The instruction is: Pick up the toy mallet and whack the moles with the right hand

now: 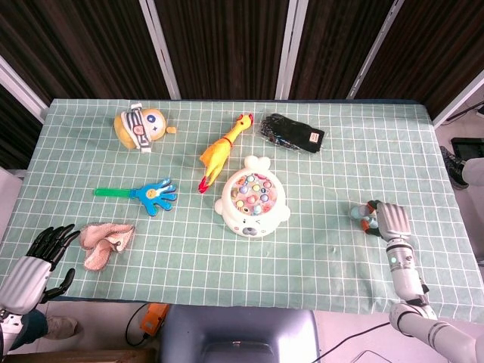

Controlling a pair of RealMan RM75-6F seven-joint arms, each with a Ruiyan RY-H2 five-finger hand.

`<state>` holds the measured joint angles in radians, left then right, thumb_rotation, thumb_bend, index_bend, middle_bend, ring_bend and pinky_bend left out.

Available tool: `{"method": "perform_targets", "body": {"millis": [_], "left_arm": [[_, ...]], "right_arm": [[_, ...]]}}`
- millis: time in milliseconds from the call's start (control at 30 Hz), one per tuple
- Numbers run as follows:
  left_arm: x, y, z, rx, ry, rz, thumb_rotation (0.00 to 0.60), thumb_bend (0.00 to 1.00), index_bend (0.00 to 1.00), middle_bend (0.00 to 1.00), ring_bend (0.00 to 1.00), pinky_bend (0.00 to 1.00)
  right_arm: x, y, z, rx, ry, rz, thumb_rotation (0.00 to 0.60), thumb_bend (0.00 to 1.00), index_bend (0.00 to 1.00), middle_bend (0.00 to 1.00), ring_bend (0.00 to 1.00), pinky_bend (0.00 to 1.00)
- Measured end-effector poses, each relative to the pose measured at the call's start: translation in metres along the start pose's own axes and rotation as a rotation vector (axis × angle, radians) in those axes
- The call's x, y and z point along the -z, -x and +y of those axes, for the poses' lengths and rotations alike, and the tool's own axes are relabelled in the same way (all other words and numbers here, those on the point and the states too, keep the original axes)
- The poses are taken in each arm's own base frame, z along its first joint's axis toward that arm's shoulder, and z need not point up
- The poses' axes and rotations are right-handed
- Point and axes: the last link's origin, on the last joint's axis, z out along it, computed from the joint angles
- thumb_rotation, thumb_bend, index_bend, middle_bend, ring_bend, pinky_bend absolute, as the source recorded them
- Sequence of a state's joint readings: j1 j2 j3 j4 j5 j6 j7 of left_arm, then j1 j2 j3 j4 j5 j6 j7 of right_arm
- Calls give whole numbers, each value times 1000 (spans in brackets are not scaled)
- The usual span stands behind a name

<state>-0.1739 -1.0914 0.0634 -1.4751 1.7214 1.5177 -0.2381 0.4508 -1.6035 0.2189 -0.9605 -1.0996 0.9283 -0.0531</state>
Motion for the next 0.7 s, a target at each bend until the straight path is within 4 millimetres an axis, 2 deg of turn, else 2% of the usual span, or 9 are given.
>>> {"method": "perform_targets", "body": {"millis": [700], "left_arm": [[-2,1,1,0,4,-3,600,499,0,0,0,0]], "right_arm": [[-2,0,6,-13,21,6,600,566,876,666,657,604]]}}
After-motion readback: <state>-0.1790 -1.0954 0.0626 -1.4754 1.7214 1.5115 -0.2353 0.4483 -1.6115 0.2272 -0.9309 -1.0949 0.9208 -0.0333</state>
